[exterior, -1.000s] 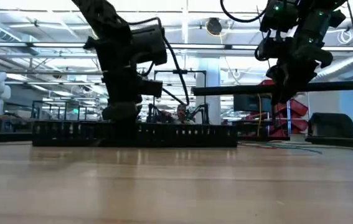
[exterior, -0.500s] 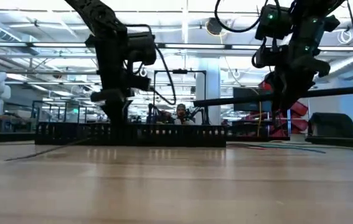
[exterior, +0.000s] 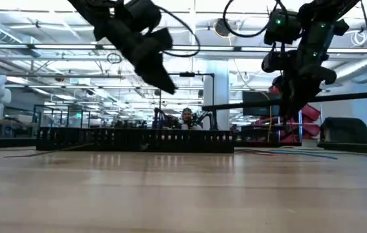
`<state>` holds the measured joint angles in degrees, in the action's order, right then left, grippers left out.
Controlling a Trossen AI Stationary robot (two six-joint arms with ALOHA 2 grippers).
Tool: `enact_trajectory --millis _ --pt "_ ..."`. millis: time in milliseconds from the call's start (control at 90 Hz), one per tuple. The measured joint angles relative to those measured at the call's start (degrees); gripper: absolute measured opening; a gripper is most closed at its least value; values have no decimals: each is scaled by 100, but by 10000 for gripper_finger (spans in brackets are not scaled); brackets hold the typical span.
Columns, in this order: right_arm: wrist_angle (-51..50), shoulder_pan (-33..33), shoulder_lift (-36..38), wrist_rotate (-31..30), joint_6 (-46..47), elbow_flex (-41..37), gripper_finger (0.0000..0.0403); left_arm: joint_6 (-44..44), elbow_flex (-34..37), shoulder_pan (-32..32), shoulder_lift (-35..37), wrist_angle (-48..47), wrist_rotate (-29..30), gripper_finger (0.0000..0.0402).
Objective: Ziptie cables
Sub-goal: Close the black cable duct
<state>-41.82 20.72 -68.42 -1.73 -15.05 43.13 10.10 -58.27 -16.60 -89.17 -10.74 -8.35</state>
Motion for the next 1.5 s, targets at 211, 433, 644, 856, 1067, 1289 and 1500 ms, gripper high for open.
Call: enact_trajectory --millis 211,433,644,856,1067,1289,1500 --pt "-285 291 0 11 -137 2 207 -170 10 262 -759 925 1 259" --pt "-695 292 0 13 -37 4 209 -377 -65 286 -1188 1333 -146 285" --pt "-757 283 0 16 0 4 209 -360 -299 290 -1603 1278 -157 291" --pt "-759 281 0 49 -18 5 209 -315 -617 290 -1927 1039 -38 291" --pt "-750 281 0 54 -26 7 209 -169 -668 290 -2042 1010 500 291" --pt "-683 280 0 56 -29 7 209 -119 -676 288 -2038 1318 617 291" --pt "-634 281 2 61 -29 7 209 -123 -676 352 -2319 1919 732 291"
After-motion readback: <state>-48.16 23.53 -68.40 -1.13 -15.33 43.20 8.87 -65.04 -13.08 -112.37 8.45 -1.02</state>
